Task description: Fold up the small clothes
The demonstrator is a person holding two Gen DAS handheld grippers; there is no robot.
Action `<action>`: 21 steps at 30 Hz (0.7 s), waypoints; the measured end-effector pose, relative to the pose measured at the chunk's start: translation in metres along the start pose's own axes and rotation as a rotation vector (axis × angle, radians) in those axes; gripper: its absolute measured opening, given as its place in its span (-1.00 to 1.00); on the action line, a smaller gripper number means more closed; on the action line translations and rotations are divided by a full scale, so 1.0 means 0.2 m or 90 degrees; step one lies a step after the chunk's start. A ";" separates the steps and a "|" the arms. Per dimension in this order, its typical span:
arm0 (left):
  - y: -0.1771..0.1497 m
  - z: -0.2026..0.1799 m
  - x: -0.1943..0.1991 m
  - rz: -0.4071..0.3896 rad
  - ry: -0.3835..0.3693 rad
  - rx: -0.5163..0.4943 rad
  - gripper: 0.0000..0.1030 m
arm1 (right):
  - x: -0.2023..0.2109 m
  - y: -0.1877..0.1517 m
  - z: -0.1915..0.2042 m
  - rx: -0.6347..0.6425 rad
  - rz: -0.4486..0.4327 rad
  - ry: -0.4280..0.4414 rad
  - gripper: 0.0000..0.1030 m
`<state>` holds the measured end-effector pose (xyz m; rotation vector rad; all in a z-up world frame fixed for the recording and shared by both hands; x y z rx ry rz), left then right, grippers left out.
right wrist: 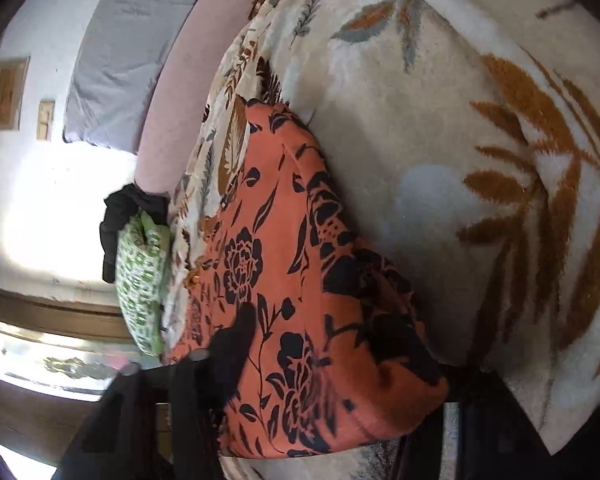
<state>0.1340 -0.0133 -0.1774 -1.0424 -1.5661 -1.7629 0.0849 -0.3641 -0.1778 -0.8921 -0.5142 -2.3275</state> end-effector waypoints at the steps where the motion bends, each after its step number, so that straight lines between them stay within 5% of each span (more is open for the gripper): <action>1: 0.01 0.02 0.02 0.003 -0.021 0.007 0.76 | 0.01 0.01 0.05 0.030 -0.007 -0.024 -0.76; 6: 0.01 0.33 0.34 -0.106 -0.058 0.130 0.76 | 0.13 -0.05 0.66 0.235 -0.071 -0.050 -0.76; 12: -0.15 0.97 0.59 -0.222 0.011 0.348 0.76 | 0.01 -0.57 1.42 0.511 -0.075 -0.025 -0.76; 15: -0.27 1.17 0.50 -0.198 0.030 0.427 0.76 | -0.31 -0.90 1.46 0.577 0.013 -0.038 -0.76; 18: -0.33 1.23 0.44 -0.166 0.005 0.463 0.75 | -0.77 -1.15 1.24 0.579 0.174 -0.118 -0.76; 21: -0.35 1.25 0.47 -0.184 0.014 0.446 0.75 | -0.76 -1.18 1.26 0.574 0.153 -0.103 -0.76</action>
Point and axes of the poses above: each gripper's, at about its wrist camera, not at the fingertips, and x roughly against the way its jaws point, z to its left, y to its top, the point moved 7 cm from there along -x, roughly the way its jaws point, and after that the axes turned 2 degrees about -y, right-handed, at the moved point
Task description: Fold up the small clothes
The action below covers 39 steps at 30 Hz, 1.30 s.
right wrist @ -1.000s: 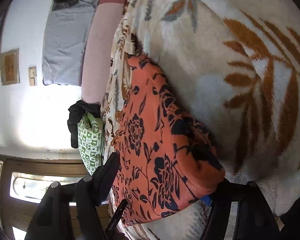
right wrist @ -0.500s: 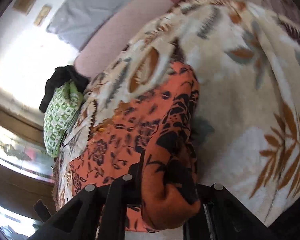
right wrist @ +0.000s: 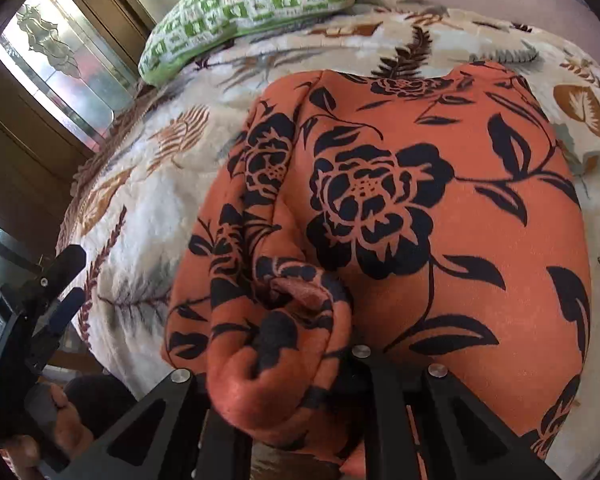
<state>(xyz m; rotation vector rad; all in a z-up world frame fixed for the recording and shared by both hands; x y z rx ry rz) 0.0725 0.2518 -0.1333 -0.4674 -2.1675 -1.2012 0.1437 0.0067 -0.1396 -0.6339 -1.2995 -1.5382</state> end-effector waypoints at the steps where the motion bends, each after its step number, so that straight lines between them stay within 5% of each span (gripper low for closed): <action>1: 0.00 0.00 0.00 -0.001 0.000 0.000 0.75 | 0.05 0.03 0.01 -0.001 -0.008 0.011 -0.76; 7: 0.01 0.00 -0.01 0.008 -0.024 0.012 0.75 | 0.34 0.24 0.12 -0.006 -0.097 0.029 -0.76; 10: 0.01 0.03 -0.01 0.013 -0.027 0.028 0.75 | 0.16 0.20 0.23 0.022 -0.049 0.009 -0.63; 12: 0.01 0.07 0.00 0.010 -0.023 0.043 0.75 | -0.04 0.08 0.26 0.058 0.038 0.001 -0.36; 15: 0.01 0.11 0.00 0.011 -0.020 0.050 0.75 | 0.01 0.03 0.28 0.057 -0.012 0.049 -0.05; 16: 0.01 0.10 0.00 0.013 -0.023 0.048 0.75 | 0.03 0.03 0.28 0.039 -0.001 0.086 0.42; 17: 0.01 0.09 0.01 0.013 -0.029 0.043 0.75 | 0.07 0.03 0.26 0.023 0.006 0.112 0.62; 26: -0.13 -0.38 0.15 0.063 -0.177 -0.098 0.75 | 0.36 -0.06 -0.17 -0.125 -0.087 0.166 0.63; 30: -0.21 -0.45 0.01 0.112 -0.093 -0.156 0.74 | 0.36 -0.09 -0.27 -0.184 -0.081 0.194 0.63; 33: -0.33 -0.29 -0.21 0.227 -0.026 -0.126 0.20 | 0.36 -0.10 -0.30 -0.185 -0.082 0.207 0.63; 39: -0.26 -0.36 -0.06 0.166 -0.023 -0.137 0.20 | 0.30 -0.14 -0.37 -0.205 -0.067 0.237 0.63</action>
Point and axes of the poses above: each gripper's, at about its wrist camera, not at the fingertips, and x roughly against the way its jaws point, z to its left, y to its top, the point moved 7 cm from there along -x, roughly the way its jaws point, and after that the axes turned 2 degrees about -y, right-handed, at the moved point
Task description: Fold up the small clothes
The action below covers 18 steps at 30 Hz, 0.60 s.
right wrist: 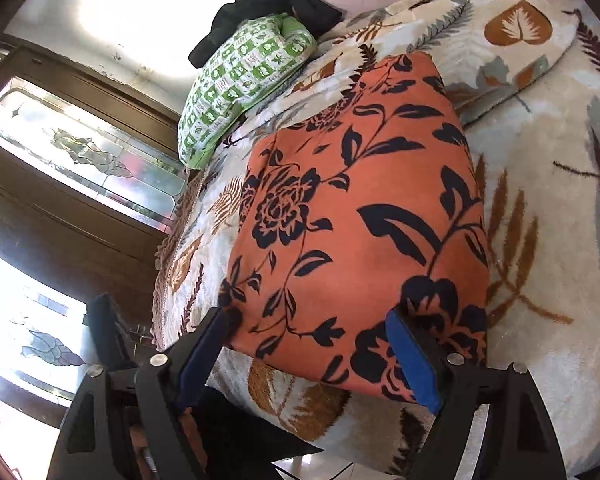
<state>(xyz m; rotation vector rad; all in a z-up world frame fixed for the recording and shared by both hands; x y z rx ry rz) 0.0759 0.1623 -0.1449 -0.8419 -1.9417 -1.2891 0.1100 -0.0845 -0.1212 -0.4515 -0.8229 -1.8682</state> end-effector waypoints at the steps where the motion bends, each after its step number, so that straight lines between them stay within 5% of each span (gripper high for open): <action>1: 0.02 -0.03 0.04 -0.015 -0.002 -0.008 0.20 | 0.01 0.00 -0.01 -0.005 0.000 0.010 0.63; 7: 0.21 -0.30 0.15 -0.090 -0.042 -0.108 0.24 | 0.14 0.09 -0.09 -0.041 -0.042 0.043 0.63; 10: 0.26 -0.36 0.00 -0.072 -0.008 -0.161 0.24 | 0.20 0.16 -0.21 -0.082 -0.058 0.047 0.66; 13: 0.22 -0.29 -0.26 -0.005 0.087 -0.196 0.27 | 0.17 0.22 -0.33 -0.132 -0.041 0.056 0.67; 18: 0.20 -0.20 -0.32 -0.009 0.065 -0.158 0.51 | 0.01 0.30 -0.41 -0.203 0.013 0.099 0.67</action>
Point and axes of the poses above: each gripper's, at about its wrist camera, not at the fingertips, and x roughly against the way its jaws point, z to its left, y to its top, the point moved 7 cm from there along -x, roughly the way its jaws point, and after that the axes turned 2 degrees about -y, right-handed, at the moved point
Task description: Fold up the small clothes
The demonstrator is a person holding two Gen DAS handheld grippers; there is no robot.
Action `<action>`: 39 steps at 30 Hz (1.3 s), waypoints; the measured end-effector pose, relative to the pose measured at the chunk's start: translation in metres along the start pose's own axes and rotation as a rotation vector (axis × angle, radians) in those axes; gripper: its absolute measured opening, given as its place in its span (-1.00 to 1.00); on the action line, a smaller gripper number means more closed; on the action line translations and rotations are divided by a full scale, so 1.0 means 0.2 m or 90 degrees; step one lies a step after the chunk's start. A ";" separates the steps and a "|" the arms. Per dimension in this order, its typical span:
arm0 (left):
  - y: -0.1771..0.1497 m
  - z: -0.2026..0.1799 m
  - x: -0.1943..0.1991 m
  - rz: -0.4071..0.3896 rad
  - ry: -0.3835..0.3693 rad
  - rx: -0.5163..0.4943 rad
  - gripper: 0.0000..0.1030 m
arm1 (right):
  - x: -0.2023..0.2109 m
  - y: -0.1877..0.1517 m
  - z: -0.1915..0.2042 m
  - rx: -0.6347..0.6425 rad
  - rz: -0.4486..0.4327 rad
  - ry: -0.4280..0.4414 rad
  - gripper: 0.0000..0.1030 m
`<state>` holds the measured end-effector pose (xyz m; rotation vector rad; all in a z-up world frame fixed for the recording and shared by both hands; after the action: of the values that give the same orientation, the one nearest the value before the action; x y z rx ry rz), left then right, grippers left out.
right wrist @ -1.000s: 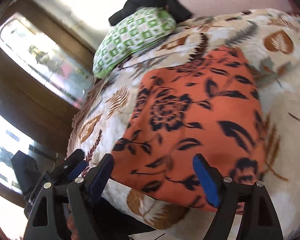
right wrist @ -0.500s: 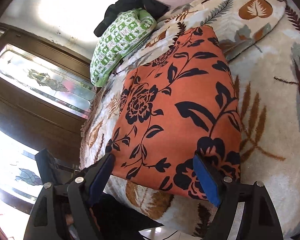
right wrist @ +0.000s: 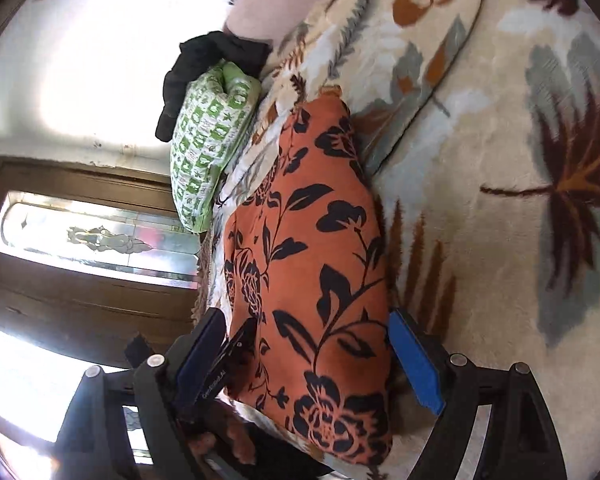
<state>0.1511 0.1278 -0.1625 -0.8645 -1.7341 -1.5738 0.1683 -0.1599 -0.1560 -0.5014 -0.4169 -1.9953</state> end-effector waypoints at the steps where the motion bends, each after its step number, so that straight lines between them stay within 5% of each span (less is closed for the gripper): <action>1: 0.00 0.00 -0.01 -0.002 -0.002 -0.001 0.54 | -0.05 0.00 -0.01 -0.010 0.020 0.003 0.69; 3: -0.01 0.02 -0.01 -0.008 -0.002 -0.001 0.56 | -0.14 0.00 -0.05 -0.014 0.042 -0.037 0.63; 5: -0.01 0.03 -0.02 -0.008 -0.009 0.007 0.56 | -0.13 0.00 0.01 0.027 0.036 -0.057 -0.02; 8: -0.01 0.03 -0.03 -0.007 -0.014 0.010 0.61 | -0.08 -0.02 0.10 0.093 0.004 -0.121 -0.26; 10: -0.01 0.02 -0.04 -0.004 -0.013 0.005 0.62 | -0.16 -0.04 0.00 0.160 0.018 -0.240 -0.26; 12: -0.01 0.02 -0.02 -0.012 -0.007 -0.003 0.62 | -0.15 -0.02 0.00 0.136 0.016 -0.207 -0.21; 20: -0.01 0.04 -0.03 -0.005 -0.025 0.016 0.62 | -0.01 0.24 0.15 0.096 -0.050 -0.116 0.56; 24: -0.02 0.05 -0.04 -0.002 -0.030 0.022 0.62 | -0.25 0.32 0.03 0.013 0.047 -0.109 0.40; 25: -0.02 0.05 -0.04 -0.002 -0.032 0.023 0.62 | -0.26 0.30 0.07 0.059 0.053 -0.127 0.00; 28: -0.02 0.06 -0.04 0.001 -0.040 0.032 0.64 | -0.21 0.23 0.21 0.215 0.005 -0.228 -0.21; 30: -0.01 0.04 -0.05 0.002 -0.036 0.026 0.64 | -0.26 0.26 0.08 0.197 0.025 -0.274 -0.21; 35: -0.02 0.06 -0.05 0.003 -0.044 0.038 0.64 | -0.21 0.25 0.15 0.179 0.028 -0.215 0.41; 39: -0.02 0.06 -0.05 0.004 -0.046 0.037 0.64 | -0.16 0.36 0.17 0.140 -0.030 -0.192 0.43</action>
<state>0.1544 0.1385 -0.1739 -0.9071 -1.8169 -1.4966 0.2516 -0.1523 -0.1382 -0.6581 -0.8318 -1.8938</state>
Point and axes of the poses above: each gripper's, at about its wrist camera, not at the fingertips, and x roughly against the way its jaws point, z to its left, y to its top, the point moved 7 cm from there along -x, roughly the way its jaws point, and after that the axes turned 2 degrees about -y, right-handed, at the moved point
